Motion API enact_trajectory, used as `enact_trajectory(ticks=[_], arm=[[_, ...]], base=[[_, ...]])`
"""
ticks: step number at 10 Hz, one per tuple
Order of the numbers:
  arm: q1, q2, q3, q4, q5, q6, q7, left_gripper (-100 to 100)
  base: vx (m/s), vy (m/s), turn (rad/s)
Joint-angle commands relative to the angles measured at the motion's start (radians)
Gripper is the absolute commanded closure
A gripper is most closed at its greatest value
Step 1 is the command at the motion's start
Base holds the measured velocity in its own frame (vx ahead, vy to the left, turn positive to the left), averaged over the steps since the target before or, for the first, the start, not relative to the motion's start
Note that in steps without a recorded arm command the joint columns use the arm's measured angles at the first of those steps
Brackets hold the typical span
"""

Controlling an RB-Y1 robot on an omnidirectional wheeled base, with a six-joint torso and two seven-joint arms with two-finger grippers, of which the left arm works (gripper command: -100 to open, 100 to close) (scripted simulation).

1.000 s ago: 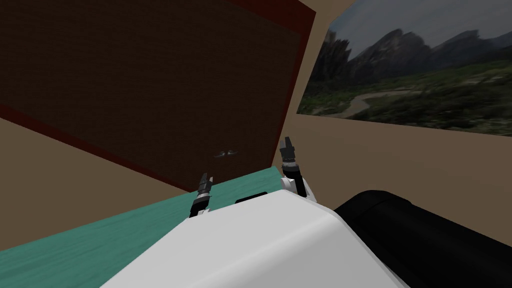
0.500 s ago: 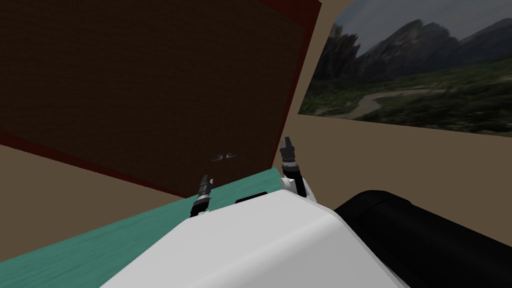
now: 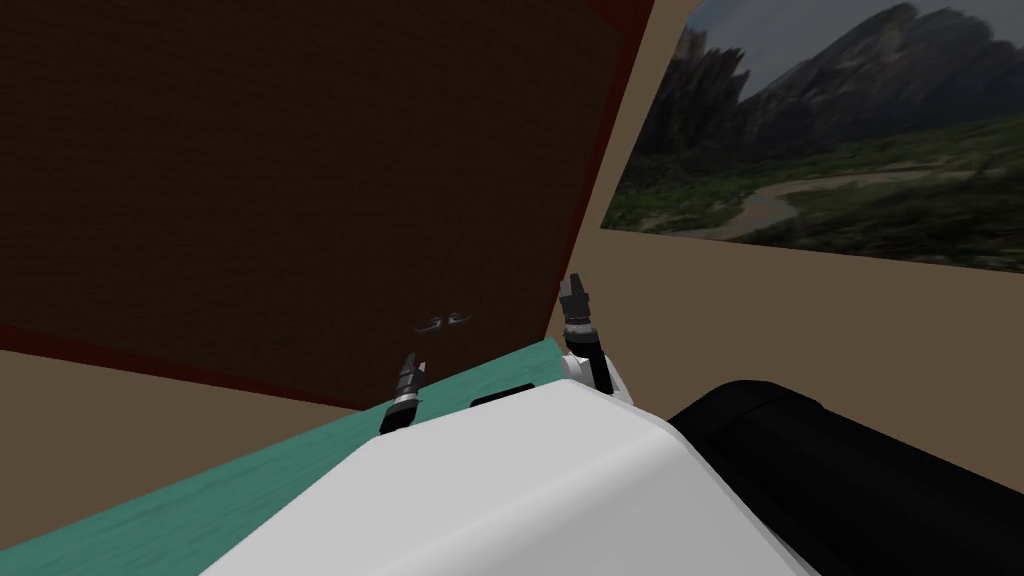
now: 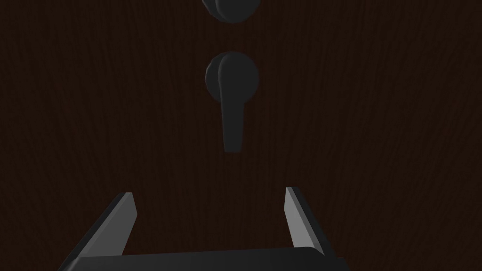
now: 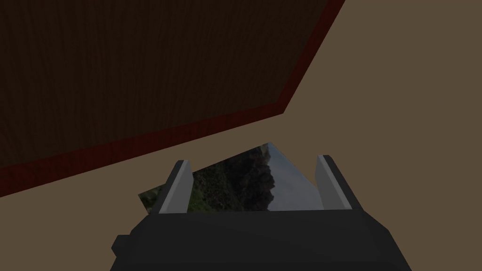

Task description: Pull the door open

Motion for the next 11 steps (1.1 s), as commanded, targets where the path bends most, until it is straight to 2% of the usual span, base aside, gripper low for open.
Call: enact_trajectory(ticks=[1, 2, 3, 4, 5, 8, 11], arm=[[-0.01, 0.003, 0.0, 0.032, 0.0, -0.009, 0.001, -100], [-0.017, 0.005, 0.0, 0.055, -0.001, -0.016, 0.003, -100], [-0.012, 0.005, 0.0, 0.04, 0.0, -0.011, 0.003, -100], [0.004, 0.023, 0.028, 0.062, 0.014, -0.014, 0.004, -100], [0.004, 0.023, 0.028, 0.062, 0.014, -0.014, 0.004, -100], [0.031, 0.055, 0.081, 0.101, 0.042, -0.022, 0.005, -100], [0.04, 0.077, 0.128, 0.142, 0.068, -0.035, 0.007, -100]], base=[[0.106, 0.015, -0.045], [0.13, 0.024, -0.064], [0.059, 0.013, -0.014], [0.027, -0.002, -0.026], [0.02, -0.003, -0.012], [0.039, 0.004, -0.048], [0.099, 0.058, -0.103]])
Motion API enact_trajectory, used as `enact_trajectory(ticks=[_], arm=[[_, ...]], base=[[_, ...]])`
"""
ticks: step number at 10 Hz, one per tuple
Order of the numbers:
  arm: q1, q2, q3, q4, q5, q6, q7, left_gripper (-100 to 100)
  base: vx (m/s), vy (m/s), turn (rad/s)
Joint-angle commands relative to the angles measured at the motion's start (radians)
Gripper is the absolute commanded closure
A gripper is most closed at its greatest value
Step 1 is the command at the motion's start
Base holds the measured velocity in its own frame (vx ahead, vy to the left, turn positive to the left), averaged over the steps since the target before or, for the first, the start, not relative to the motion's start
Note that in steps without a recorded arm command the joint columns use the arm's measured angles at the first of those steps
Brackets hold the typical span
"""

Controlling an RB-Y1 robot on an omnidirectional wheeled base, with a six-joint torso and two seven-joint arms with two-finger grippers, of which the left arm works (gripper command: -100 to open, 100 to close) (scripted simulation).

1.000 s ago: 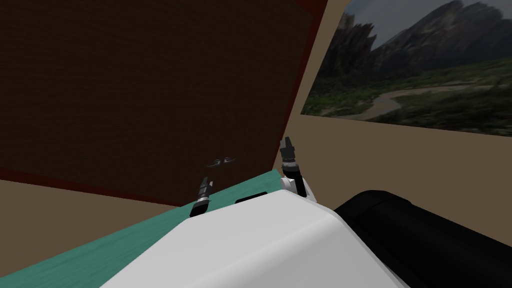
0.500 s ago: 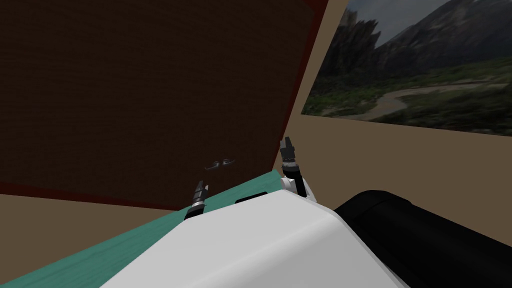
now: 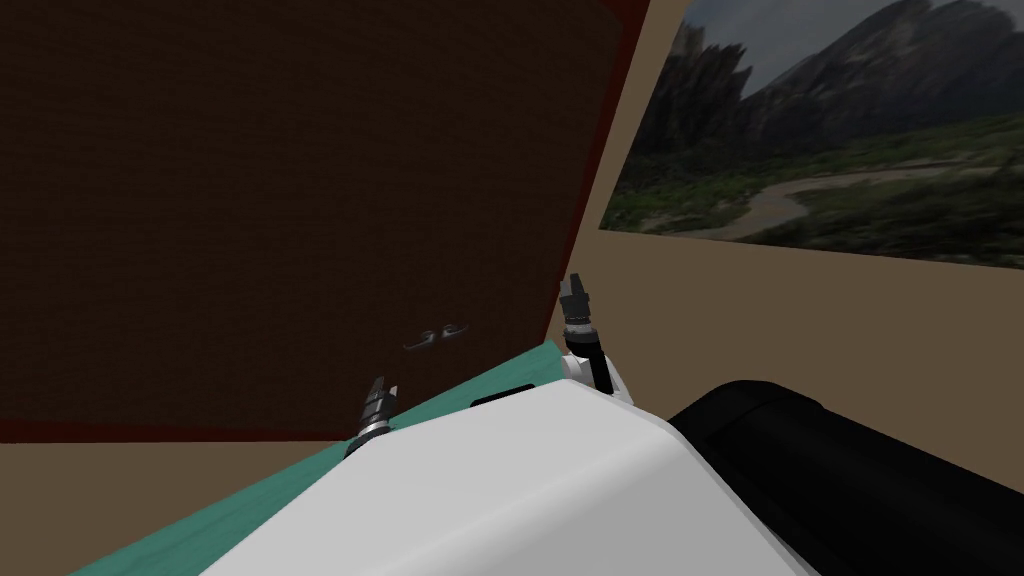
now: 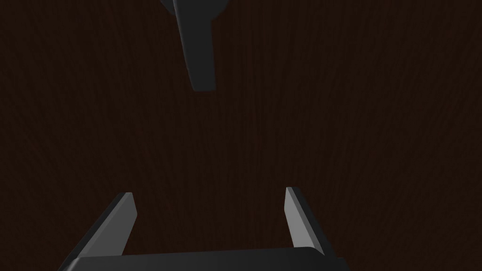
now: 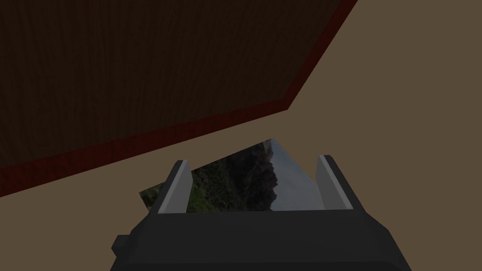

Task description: Pull the door open

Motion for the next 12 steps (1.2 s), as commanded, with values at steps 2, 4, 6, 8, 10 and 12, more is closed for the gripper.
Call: enact_trajectory(ticks=[2, 4, 6, 8, 10, 12], arm=[[-0.014, 0.001, 0.007, 0.001, 0.007, -0.003, 0.008, -100], [-0.047, -0.025, -0.019, -0.01, -0.004, -0.01, 0.008, -100], [-0.049, -0.023, -0.016, -0.001, -0.003, -0.014, 0.005, -100], [-0.049, -0.023, -0.016, -0.001, -0.003, -0.014, 0.005, 100], [-0.049, -0.023, -0.016, -0.001, -0.003, -0.014, 0.005, 100], [-0.049, -0.023, -0.016, -0.001, -0.003, -0.014, 0.005, 100]], base=[[0.17, 0.129, -0.174], [0.199, 0.026, -0.197], [0.132, -0.055, -0.053], [-0.012, 0.005, -0.003], [-0.02, 0.005, -0.013], [-0.004, 0.0, 0.0]])
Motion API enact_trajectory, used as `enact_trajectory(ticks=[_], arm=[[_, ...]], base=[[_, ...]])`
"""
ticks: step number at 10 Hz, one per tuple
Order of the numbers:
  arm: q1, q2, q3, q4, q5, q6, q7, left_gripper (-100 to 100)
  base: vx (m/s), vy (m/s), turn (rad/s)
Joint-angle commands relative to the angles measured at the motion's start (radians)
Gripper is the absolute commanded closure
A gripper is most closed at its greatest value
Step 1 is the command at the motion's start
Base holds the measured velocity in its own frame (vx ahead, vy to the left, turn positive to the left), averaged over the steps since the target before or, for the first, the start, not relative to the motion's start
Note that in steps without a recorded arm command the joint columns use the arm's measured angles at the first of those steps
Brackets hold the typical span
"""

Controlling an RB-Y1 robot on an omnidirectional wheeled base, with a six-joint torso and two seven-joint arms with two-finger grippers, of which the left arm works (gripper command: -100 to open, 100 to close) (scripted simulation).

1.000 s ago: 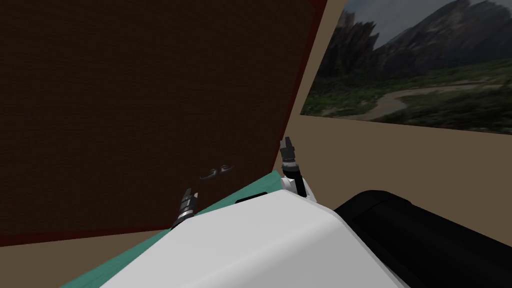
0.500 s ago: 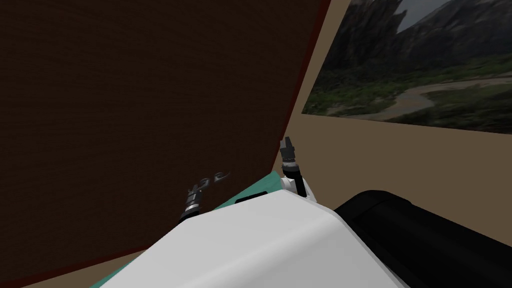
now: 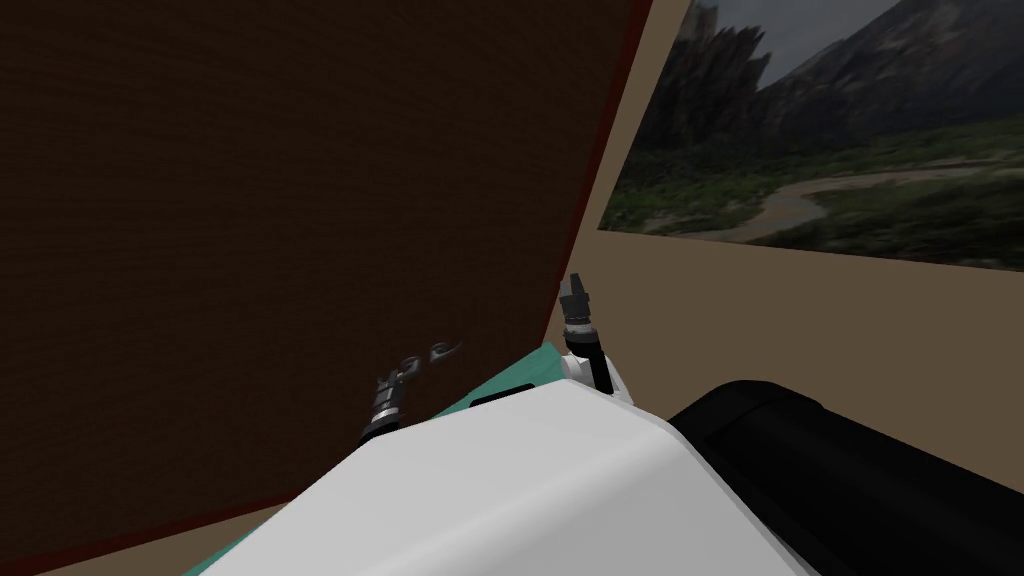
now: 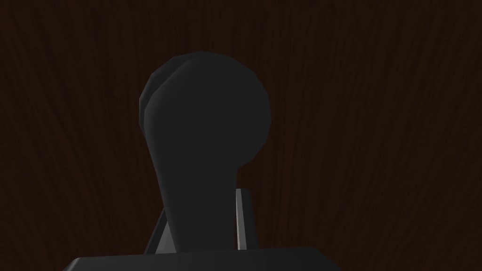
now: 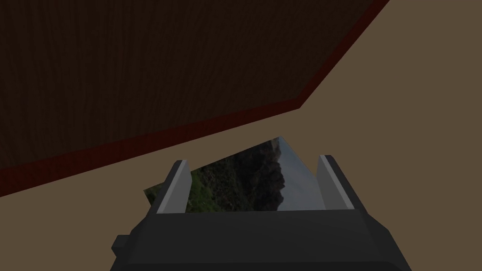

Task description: Pull the door open

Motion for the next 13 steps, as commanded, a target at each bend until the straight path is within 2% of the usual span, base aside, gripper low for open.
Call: enact_trajectory(ticks=[1, 3, 4, 5, 6, 7, 9, 13], arm=[[0.025, 0.022, 0.018, 0.01, 0.008, -0.001, 0.005, 100], [0.025, 0.022, 0.018, 0.01, 0.008, -0.001, 0.005, 100], [0.048, 0.042, 0.025, 0.016, 0.011, -0.008, 0.016, 100], [0.056, 0.05, 0.024, 0.016, 0.01, -0.013, 0.024, 100], [0.056, 0.05, 0.024, 0.016, 0.01, -0.013, 0.024, 100], [0.068, 0.062, 0.012, 0.015, 0.004, -0.026, 0.04, 100], [0.077, 0.072, -0.018, 0.006, -0.012, -0.049, 0.067, 100], [0.078, 0.075, -0.069, -0.01, -0.037, -0.08, 0.102, 100]], base=[[-0.109, 0.04, 0.082], [-0.111, 0.021, 0.005], [-0.126, -0.015, -0.017], [-0.181, -0.055, -0.057], [-0.132, -0.049, 0.005], [-0.145, -0.035, -0.085], [-0.193, -0.008, -0.17], [-0.151, 0.049, -0.138]])
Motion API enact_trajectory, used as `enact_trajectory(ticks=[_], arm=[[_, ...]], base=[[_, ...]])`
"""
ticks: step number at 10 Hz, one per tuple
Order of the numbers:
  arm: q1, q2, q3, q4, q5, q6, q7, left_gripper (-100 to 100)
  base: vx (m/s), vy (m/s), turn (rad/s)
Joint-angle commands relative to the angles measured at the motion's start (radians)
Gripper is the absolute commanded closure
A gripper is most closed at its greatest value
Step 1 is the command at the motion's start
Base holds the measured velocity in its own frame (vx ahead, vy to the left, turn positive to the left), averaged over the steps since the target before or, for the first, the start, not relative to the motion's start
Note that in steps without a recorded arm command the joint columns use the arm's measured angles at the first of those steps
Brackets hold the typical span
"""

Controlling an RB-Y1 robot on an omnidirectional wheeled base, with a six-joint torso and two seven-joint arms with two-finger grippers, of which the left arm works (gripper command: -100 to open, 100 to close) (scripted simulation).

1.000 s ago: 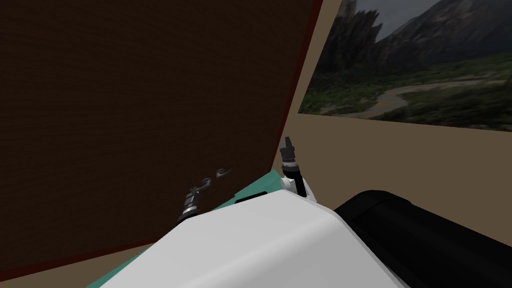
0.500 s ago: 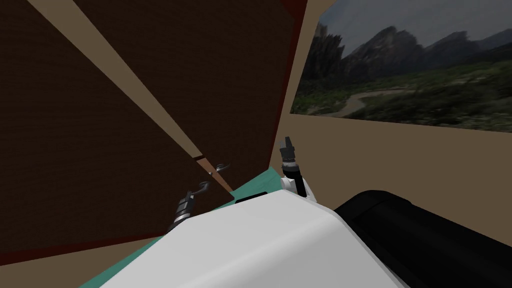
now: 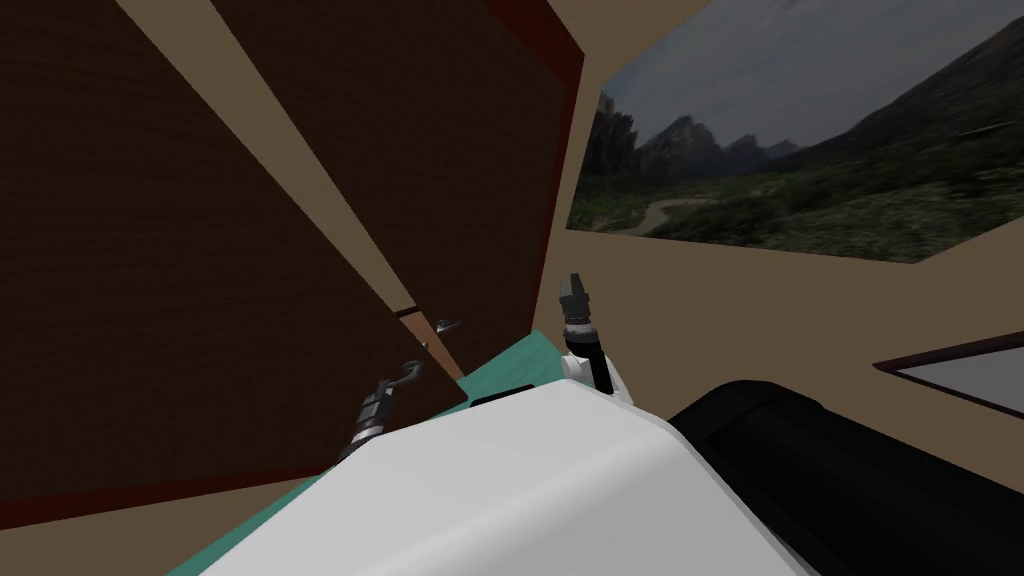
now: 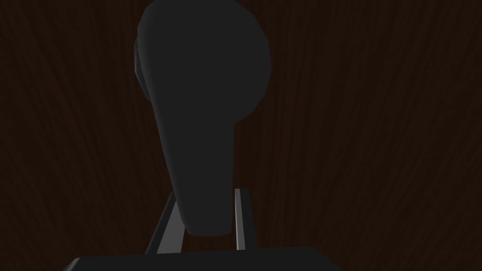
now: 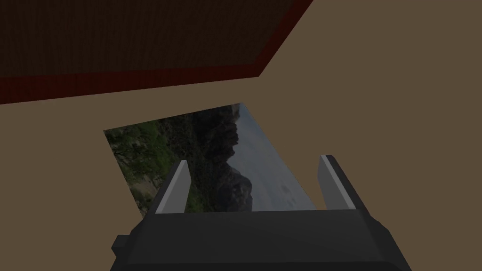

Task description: Pull the door open

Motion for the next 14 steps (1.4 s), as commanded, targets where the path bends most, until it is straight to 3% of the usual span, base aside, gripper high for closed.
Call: enact_trajectory(ticks=[1, 2, 3, 6, 9, 11, 12, 14], arm=[[-0.004, -0.011, -0.029, -0.01, -0.014, -0.015, 0.011, 100], [0.01, -0.006, -0.01, -0.026, -0.005, 0.005, 0.002, 100], [0.027, 0.003, -0.022, -0.024, -0.012, -0.021, 0.017, 100], [0.045, 0.012, -0.037, -0.019, -0.019, -0.055, 0.033, 100], [0.079, 0.031, -0.065, -0.009, -0.034, -0.118, 0.064, 100], [0.093, 0.038, -0.077, -0.005, -0.04, -0.145, 0.078, 100], [0.085, 0.043, -0.064, 0.007, -0.034, -0.136, 0.072, 100], [0.1, 0.051, -0.075, 0.025, -0.042, -0.175, 0.085, 100]], base=[[-0.081, 0.038, -0.112], [-0.037, 0.03, -0.014], [-0.121, 0.046, -0.151], [-0.182, 0.029, -0.126], [-0.218, 0.046, -0.188], [-0.19, 0.048, -0.117], [-0.078, 0.016, -0.001], [-0.199, 0.023, -0.179]])
